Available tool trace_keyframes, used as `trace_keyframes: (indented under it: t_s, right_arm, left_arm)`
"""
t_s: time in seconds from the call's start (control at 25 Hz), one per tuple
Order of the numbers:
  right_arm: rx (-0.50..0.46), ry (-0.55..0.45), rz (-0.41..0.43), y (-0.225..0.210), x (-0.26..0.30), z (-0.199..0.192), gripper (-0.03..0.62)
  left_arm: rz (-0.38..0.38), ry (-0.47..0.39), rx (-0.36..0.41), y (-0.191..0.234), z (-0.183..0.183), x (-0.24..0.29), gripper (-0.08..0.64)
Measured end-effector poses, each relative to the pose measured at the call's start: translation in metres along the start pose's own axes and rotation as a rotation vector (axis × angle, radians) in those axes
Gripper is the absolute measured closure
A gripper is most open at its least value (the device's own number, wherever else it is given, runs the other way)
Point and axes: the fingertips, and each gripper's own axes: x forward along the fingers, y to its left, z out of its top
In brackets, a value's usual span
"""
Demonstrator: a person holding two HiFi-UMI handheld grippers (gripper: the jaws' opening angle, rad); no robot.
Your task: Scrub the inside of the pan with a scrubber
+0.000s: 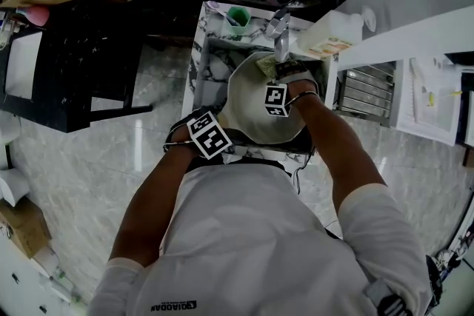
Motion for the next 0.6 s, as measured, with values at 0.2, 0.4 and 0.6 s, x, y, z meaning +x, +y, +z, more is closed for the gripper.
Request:
trace_keyframes:
  t_s: [0.2, 0.4, 0.6]
  right_arm:
    - [0.018, 0.048, 0.039, 0.005, 0.003, -0.002, 0.529]
    - [0.081, 0.102, 0.115, 0.018, 0.006, -0.011, 0.529]
    - [0.144, 0.146, 0.199, 0.037, 0.005, -0.019, 0.529]
  left_arm:
    - [0.001, 0.000, 0.000, 0.000, -0.001, 0.000, 0.334]
    - [-0.003, -0.001, -0.003, -0.001, 0.000, 0.000, 0.334]
    - [-0.008, 0.002, -0.006, -0.001, 0.000, 0.000, 0.334]
